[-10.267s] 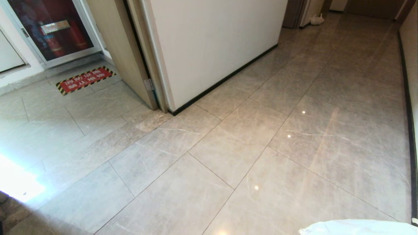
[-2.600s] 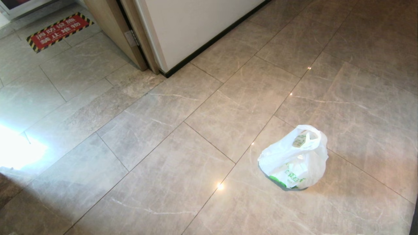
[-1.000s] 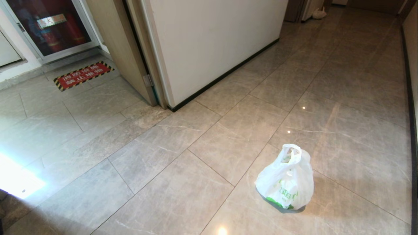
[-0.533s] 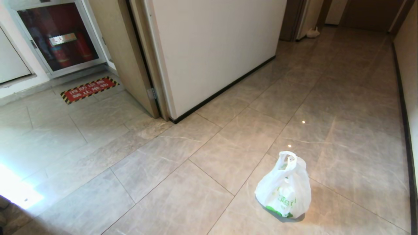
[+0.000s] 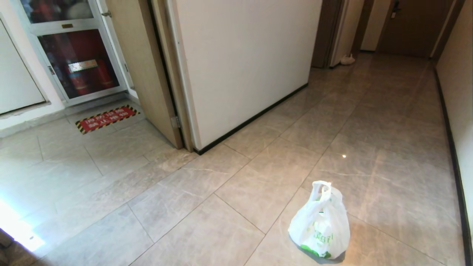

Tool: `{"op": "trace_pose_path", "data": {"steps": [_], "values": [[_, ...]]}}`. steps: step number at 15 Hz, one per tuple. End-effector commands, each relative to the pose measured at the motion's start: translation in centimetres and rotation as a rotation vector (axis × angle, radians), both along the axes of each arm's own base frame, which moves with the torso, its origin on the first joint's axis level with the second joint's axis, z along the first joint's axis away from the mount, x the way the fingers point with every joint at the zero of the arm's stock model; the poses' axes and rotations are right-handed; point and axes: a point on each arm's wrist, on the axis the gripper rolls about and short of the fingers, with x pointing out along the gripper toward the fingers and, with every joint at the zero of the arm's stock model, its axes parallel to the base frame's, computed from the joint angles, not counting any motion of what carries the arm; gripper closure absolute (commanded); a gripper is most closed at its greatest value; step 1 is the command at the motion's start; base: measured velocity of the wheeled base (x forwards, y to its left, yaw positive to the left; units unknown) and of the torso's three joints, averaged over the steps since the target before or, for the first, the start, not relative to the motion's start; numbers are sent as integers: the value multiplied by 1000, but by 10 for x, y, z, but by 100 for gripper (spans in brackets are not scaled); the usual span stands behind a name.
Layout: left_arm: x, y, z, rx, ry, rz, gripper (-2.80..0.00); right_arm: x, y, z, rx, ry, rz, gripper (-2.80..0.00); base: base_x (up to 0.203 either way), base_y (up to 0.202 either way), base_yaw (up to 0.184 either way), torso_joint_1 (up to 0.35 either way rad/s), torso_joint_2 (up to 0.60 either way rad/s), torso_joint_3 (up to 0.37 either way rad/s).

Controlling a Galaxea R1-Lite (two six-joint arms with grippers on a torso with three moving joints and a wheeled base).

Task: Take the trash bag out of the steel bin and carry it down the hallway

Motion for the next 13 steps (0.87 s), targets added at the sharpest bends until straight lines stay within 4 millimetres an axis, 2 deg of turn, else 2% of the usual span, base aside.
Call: {"op": "trace_pose_path", "data": {"steps": [1, 6, 13], "values": [[0, 0, 0, 1, 0, 1, 0, 0, 0, 0, -1, 1, 0, 0, 0, 0, 0, 0, 2, 203], [0, 0, 0, 3, 0, -1, 0, 0, 0, 0, -1, 1, -1, 0, 0, 0, 0, 3, 1, 96], [0, 0, 0, 3, 0, -1, 0, 0, 0, 0, 2, 2, -1, 0, 0, 0, 0, 0, 0, 0]]}}
